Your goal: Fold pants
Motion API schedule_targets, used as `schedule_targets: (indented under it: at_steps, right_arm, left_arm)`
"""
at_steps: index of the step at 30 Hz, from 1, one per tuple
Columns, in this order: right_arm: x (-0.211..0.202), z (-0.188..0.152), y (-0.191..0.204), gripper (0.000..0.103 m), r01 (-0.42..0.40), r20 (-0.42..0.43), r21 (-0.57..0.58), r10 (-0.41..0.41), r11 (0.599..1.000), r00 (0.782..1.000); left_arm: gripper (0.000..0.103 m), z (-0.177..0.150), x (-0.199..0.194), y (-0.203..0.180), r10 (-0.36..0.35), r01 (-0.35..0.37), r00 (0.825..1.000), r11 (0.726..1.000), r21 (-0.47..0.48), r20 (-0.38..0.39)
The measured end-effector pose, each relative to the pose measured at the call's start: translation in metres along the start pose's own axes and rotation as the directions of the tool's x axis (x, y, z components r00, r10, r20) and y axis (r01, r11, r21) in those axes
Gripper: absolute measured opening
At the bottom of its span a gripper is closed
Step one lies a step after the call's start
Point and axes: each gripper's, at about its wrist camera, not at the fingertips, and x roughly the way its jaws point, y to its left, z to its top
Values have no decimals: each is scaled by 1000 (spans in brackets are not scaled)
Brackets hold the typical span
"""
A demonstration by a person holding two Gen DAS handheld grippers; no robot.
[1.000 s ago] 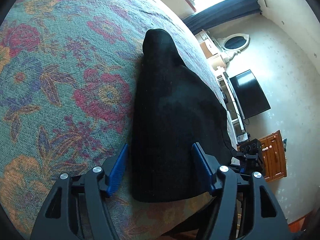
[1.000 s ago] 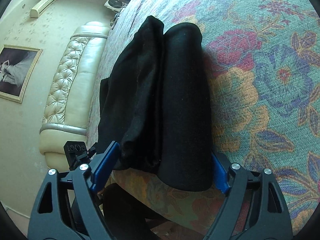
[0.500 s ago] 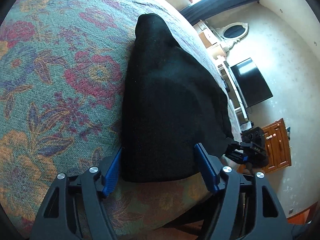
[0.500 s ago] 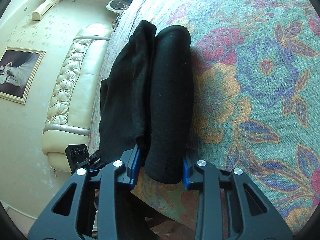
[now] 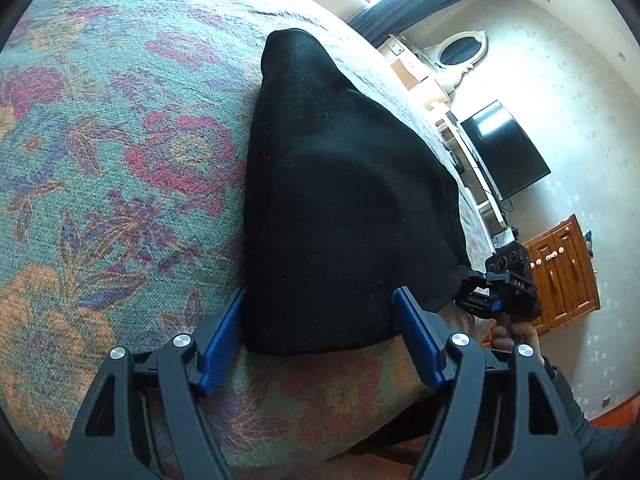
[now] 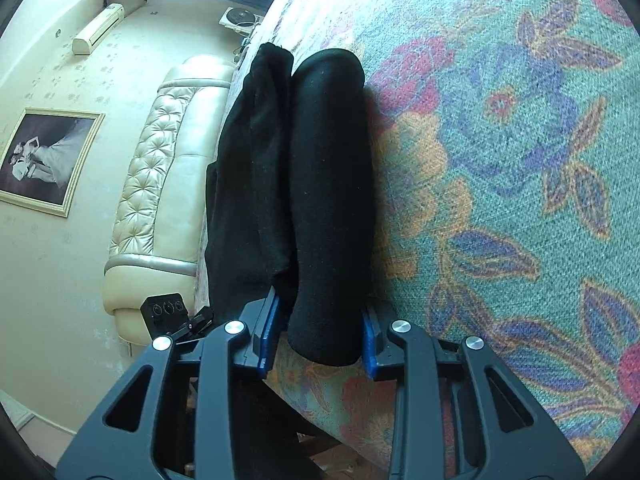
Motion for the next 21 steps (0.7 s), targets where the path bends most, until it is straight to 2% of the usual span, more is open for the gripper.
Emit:
schedule_targets:
  at_steps: [3,6,16,19,21]
  right_arm:
    - [-4,0,-2,32,-3,2,-4,3,1000,1000]
    - [-8,-1,-8,33,-28,4,7,28,1000,1000]
    - [-43,-4,-32,41,-81,49,90,77,993,996]
    - [-56,-9,-32,55,-89,71,98,82,991,994]
    - [-63,-12,-27,71,-64,78,84,58,994,995]
  left_arm:
    - [79,-3,-2,-7,47,-47,999,998,39,-1]
    - [84,-6,-1,-9,65,-64,998,996,67,-4]
    - [88,-6,7,-11,80,-80,997,996,43,11]
    - [88,-7,12,-19,93,-94,996,995,44,15]
    - [89,-8,13,-21,105,-106,994,993,45,14]
